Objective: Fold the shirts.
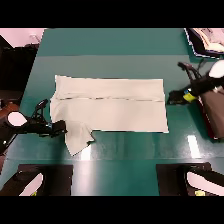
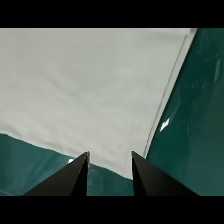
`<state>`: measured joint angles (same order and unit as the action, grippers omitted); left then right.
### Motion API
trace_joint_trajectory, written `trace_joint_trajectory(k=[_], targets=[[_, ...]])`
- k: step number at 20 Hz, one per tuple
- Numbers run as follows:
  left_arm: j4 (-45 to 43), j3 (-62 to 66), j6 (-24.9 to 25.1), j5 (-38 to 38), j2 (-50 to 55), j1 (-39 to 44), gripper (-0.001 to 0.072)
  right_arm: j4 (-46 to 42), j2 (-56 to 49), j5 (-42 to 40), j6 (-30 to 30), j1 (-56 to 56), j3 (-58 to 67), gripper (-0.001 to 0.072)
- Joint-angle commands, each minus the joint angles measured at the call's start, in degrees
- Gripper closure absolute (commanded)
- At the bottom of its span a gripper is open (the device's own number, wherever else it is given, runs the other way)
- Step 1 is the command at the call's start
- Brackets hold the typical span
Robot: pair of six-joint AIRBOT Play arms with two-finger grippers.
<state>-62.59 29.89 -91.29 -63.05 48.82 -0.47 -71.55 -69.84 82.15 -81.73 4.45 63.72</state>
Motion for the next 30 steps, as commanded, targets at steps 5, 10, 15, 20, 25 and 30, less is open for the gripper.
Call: trace_joint_trajectory(k=[5,10,15,20,25,30], targets=[[0.35,1.53,3.89,-2.10,-0.07,-0.04,0.0683,16.24,5.05,-2.71,11.10,22.05,-25.49,0.0230],[0.55,1.53,3.89,-2.14,-0.07,-0.04,0.0684,17.99,0.44,-4.94,13.49,24.76,-30.27,0.0282],[0.94,1.53,3.91,-2.27,-0.07,-0.04,0.0683,17.94,-2.36,-6.78,13.40,18.12,-28.30,0.0311],[0.90,1.53,6.25,-5.51,-0.07,-0.04,0.0685,17.35,0.63,-7.48,13.44,15.58,-27.58,0.0694],[1.07,1.55,6.93,-14.88,-0.15,1.29,0.0688,13.79,12.81,-2.19,11.78,22.56,-27.43,0.0697],[2.23,6.84,6.62,-19.69,-0.20,10.97,0.0687,2.23,22.73,5.86,8.94,29.38,-22.60,0.0697]])
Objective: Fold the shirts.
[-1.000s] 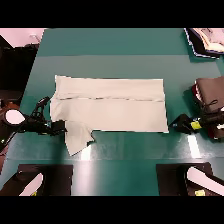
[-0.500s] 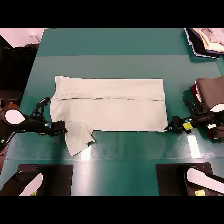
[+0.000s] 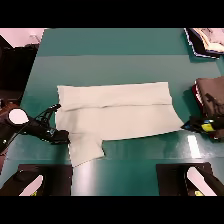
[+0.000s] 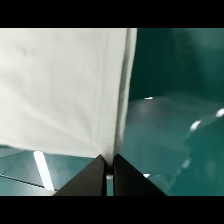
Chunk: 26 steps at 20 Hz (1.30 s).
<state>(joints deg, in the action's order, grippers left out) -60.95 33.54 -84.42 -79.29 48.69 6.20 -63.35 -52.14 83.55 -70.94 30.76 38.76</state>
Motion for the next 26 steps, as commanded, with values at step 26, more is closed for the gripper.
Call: trace_joint_trajectory(k=[26], targets=[[-20.50,18.25,-13.25,38.99,12.50,4.92,0.0684,-5.16,-26.16,-19.15,-12.59,-21.51,30.56,0.0695]])
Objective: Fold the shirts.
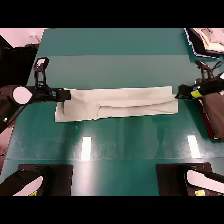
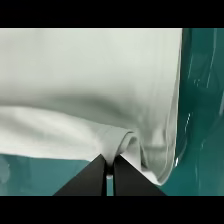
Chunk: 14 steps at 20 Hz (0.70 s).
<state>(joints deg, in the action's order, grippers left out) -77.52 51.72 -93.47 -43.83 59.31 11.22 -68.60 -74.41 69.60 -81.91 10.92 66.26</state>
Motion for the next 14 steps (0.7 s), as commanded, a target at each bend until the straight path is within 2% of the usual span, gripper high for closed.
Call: trace_joint_trajectory(k=[1,3,4,5,6,8,12,13,14], targets=[[-5.20,0.02,-6.91,4.74,2.69,-0.11,0.0683,0.09,-5.14,-6.84,-2.03,-2.25,4.22,0.0694],[-6.21,0.00,-10.75,6.95,4.17,-0.11,0.0679,0.28,-7.54,-8.63,-2.14,-2.71,6.69,0.0677],[-6.12,0.00,-11.61,7.87,4.63,-0.11,0.0475,1.88,-8.74,-8.68,-2.10,-2.67,7.78,0.0493],[-6.16,0.00,-12.87,8.50,4.96,-0.09,0.0128,3.91,-9.99,-8.55,-2.10,-2.36,8.94,0.0167],[-6.14,0.02,-13.27,9.16,4.98,-0.11,-0.0003,5.55,-11.02,-7.82,-2.05,-1.81,10.14,0.0093],[-6.43,0.85,-13.03,9.31,4.96,-0.11,0.0025,8.15,-12.33,-5.33,-1.22,-0.13,12.50,0.0094],[-6.03,4.76,-9.66,0.37,4.96,-0.09,0.0628,9.09,-13.20,3.78,5.22,5.86,13.14,0.0102],[-5.86,4.94,-9.57,-0.98,4.96,-0.09,0.0682,9.14,-13.94,6.69,6.43,7.89,13.14,0.0101],[-4.63,4.94,-9.55,-2.40,4.96,-0.09,0.0683,9.18,-15.08,9.62,7.28,9.94,13.14,0.0101]])
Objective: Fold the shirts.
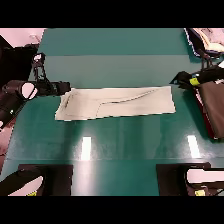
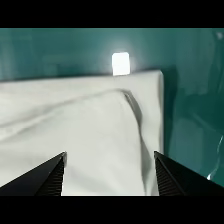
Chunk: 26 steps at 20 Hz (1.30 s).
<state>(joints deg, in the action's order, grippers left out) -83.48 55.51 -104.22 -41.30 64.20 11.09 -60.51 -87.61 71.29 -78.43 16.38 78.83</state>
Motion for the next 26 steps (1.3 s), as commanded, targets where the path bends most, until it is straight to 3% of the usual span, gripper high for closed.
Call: trace_joint_trajectory(k=[1,3,4,10,12,16,18,19,20,26], targets=[[2.38,1.16,1.20,-6.40,0.07,0.04,0.0683,1.05,-3.21,10.47,4.63,6.05,0.57,0.0101],[5.60,1.16,1.20,-9.09,0.07,0.04,0.0683,1.66,-6.71,14.16,5.66,8.52,0.55,0.0104],[6.84,1.16,1.20,-10.32,0.07,0.04,0.0683,3.56,-8.28,14.91,6.62,9.18,0.28,0.0144],[7.89,1.16,1.18,-13.05,0.07,0.04,0.0683,14.25,-12.52,8.61,12.83,9.77,-5.88,0.0164],[7.96,1.16,1.16,-12.68,0.09,0.04,0.0683,16.50,-12.98,7.23,13.33,8.92,-7.28,0.0249],[7.93,1.16,1.18,-12.52,0.09,0.04,0.0683,17.46,-13.00,5.29,14.95,4.76,-7.78,0.0278],[7.98,1.16,1.20,-12.59,0.09,0.04,0.0683,17.51,-13.00,4.68,15.89,3.13,-7.76,0.0472],[8.13,1.16,1.18,-12.63,0.09,0.04,0.0683,17.51,-13.00,4.85,17.09,2.51,-7.76,0.0621],[8.81,1.16,1.20,-12.55,0.09,0.04,0.0684,17.49,-12.79,5.31,18.43,2.05,-7.76,0.0693],[12.61,6.16,7.26,-9.99,4.96,8.41,0.0686,19.02,-2.58,5.88,18.36,1.84,-7.74,0.0698]])
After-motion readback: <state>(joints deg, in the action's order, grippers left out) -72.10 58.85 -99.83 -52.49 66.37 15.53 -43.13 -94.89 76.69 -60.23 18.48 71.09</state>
